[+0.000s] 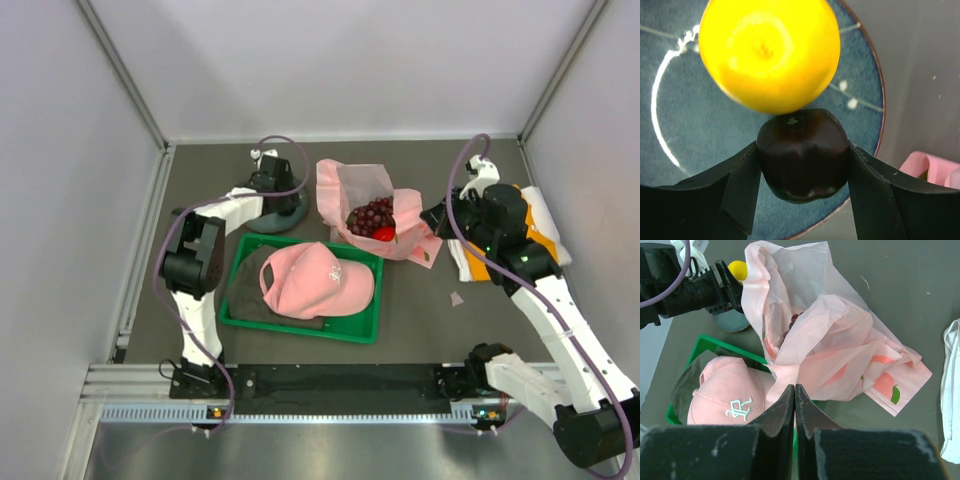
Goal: Place the fruits into the plastic bag
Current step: Pick up the fake fruit from the plate, then place the fake fruit in the plastic bag.
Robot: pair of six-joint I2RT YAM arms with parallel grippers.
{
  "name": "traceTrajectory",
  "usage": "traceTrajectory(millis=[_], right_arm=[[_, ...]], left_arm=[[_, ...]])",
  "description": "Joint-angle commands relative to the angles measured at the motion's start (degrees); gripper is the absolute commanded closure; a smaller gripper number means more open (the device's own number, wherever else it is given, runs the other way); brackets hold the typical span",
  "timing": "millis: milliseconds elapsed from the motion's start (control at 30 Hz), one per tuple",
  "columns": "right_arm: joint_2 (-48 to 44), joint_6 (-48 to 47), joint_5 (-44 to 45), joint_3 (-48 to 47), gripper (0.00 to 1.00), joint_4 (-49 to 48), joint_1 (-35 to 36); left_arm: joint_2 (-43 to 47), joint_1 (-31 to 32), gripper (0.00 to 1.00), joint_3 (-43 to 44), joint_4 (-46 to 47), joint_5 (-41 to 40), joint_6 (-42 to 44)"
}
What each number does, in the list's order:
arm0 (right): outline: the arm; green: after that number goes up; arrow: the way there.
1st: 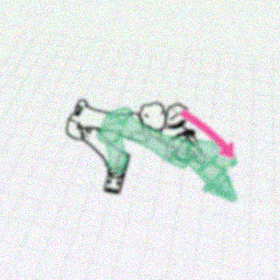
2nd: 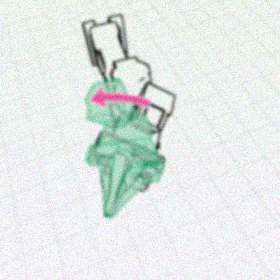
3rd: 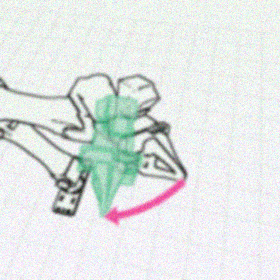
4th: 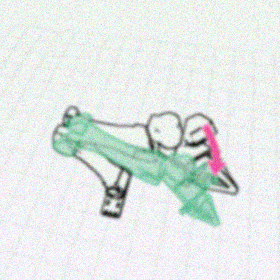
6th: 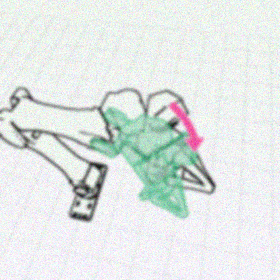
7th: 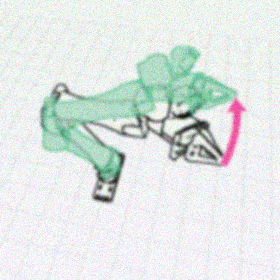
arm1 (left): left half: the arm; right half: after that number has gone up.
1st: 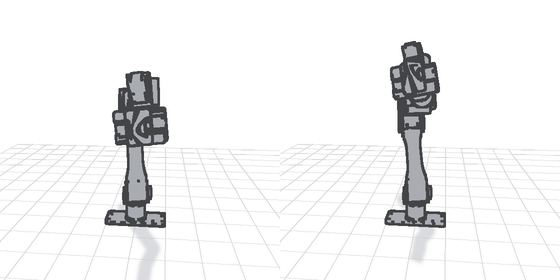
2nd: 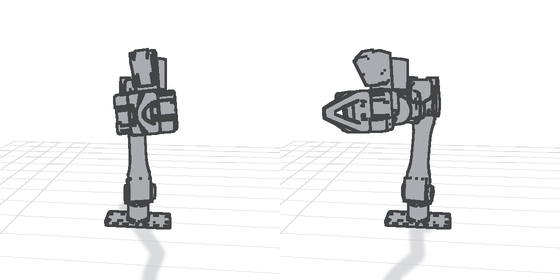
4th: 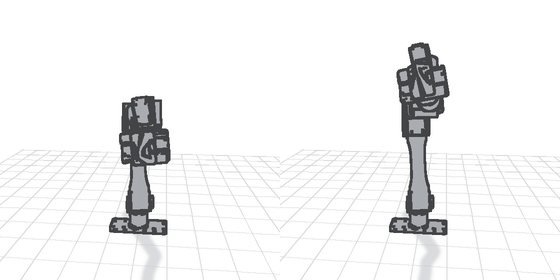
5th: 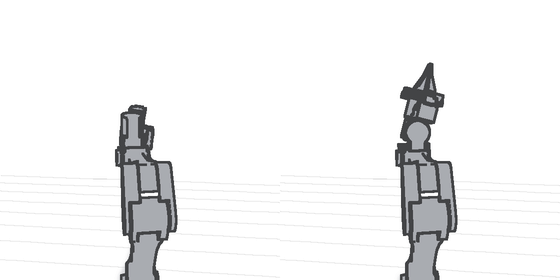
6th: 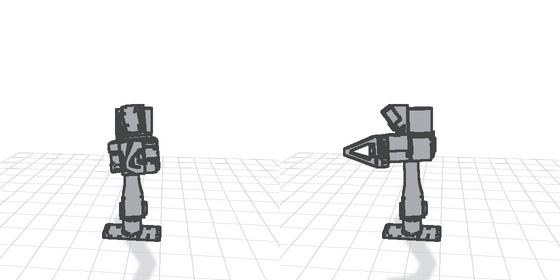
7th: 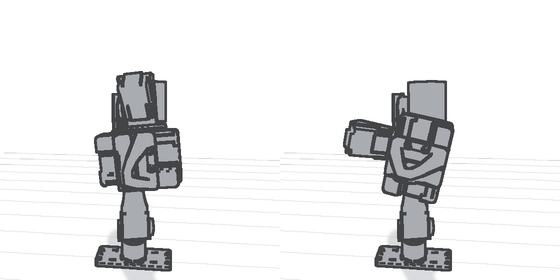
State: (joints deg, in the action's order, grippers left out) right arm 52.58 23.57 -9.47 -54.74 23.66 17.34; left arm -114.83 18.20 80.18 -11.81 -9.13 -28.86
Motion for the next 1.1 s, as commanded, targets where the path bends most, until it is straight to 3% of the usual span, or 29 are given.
traceTrajectory(millis=[0,600,1067], right_arm=[[-1.34,-0.72,0.69,-0.28,1.00,-1.07,-0.29],[-0.90,-0.63,0.51,-0.80,1.00,-0.90,-0.38],[-1.51,-0.28,0.25,-0.63,1.00,-0.90,-0.38]], left_arm=[[6.27,-0.18,0.58,-1.96,-0.67,1.56,-0.14],[22.00,-0.09,0.60,-8.29,-2.42,6.57,3.11],[32.29,1.75,0.60,-6.27,-3.92,16.59,7.42]])
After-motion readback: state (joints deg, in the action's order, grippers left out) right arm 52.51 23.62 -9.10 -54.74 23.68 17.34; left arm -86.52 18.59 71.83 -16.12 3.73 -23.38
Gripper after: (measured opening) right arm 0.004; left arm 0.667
